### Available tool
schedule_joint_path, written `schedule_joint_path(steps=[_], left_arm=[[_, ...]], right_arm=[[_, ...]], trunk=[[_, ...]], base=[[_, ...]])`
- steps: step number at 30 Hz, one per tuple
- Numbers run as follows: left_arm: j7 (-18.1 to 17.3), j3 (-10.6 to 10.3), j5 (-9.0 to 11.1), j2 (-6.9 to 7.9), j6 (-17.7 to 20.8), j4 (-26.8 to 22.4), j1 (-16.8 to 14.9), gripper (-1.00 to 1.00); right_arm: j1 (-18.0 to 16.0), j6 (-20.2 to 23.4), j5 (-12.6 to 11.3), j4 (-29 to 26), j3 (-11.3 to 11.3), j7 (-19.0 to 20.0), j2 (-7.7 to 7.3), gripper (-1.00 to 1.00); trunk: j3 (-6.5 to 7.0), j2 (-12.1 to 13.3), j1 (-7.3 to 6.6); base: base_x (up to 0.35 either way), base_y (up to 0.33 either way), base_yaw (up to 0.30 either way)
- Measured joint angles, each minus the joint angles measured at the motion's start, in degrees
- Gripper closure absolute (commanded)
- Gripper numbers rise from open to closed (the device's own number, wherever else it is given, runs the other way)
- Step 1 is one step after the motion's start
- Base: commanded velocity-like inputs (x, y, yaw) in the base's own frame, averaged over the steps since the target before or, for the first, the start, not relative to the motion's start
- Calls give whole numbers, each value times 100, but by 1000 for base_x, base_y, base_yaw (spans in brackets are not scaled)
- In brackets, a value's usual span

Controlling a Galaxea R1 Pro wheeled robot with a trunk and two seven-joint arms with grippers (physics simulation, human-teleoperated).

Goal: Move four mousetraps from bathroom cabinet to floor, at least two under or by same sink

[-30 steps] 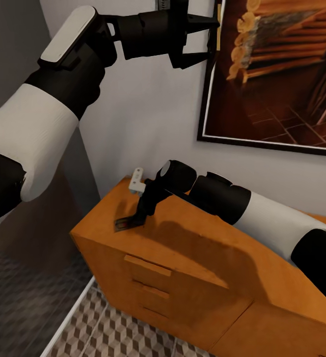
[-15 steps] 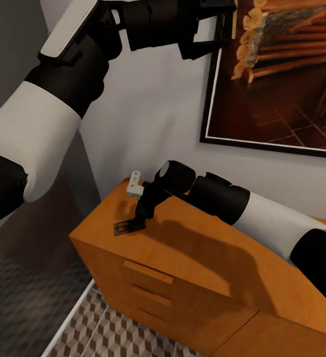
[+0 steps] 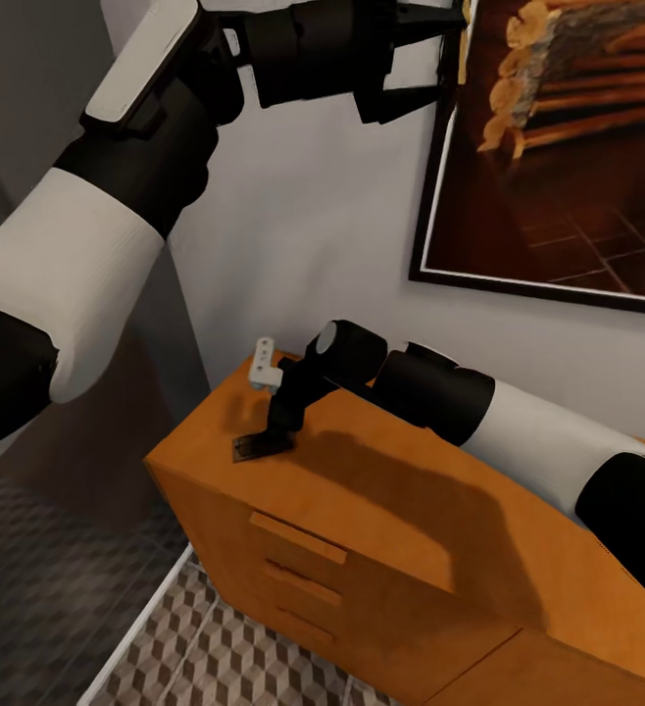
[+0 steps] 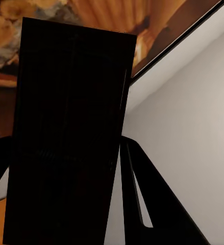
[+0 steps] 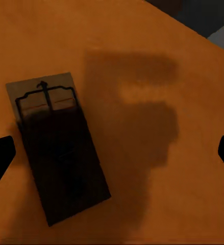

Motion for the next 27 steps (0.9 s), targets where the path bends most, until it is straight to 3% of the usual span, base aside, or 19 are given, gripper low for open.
schedule_joint_path(steps=[8,12,15,19,27], left_arm=[[0,-6,6,-20,-1,-17,58,100],[0,-7,6,-62,-1,-17,59,100],[3,-7,5,-70,-1,-17,59,100],[8,-7,5,-73,-1,-18,59,100],[6,-7,4,-77,-2,-13,69,100]], right_arm=[[6,-165,-17,-1,19,31,0,-100],[13,-597,11,13,20,723,-8,-100],[12,-849,169,107,10,1065,-8,-100],[14,-997,310,215,3,1247,-7,-100],[15,-1308,328,292,0,1469,-19,-100]], trunk=[[0,0,0],[0,0,0],[0,0,0],[0,0,0],[0,0,0]], base=[[9,-37,1],[0,-2,0],[0,0,0],[0,0,0],[0,0,0]])
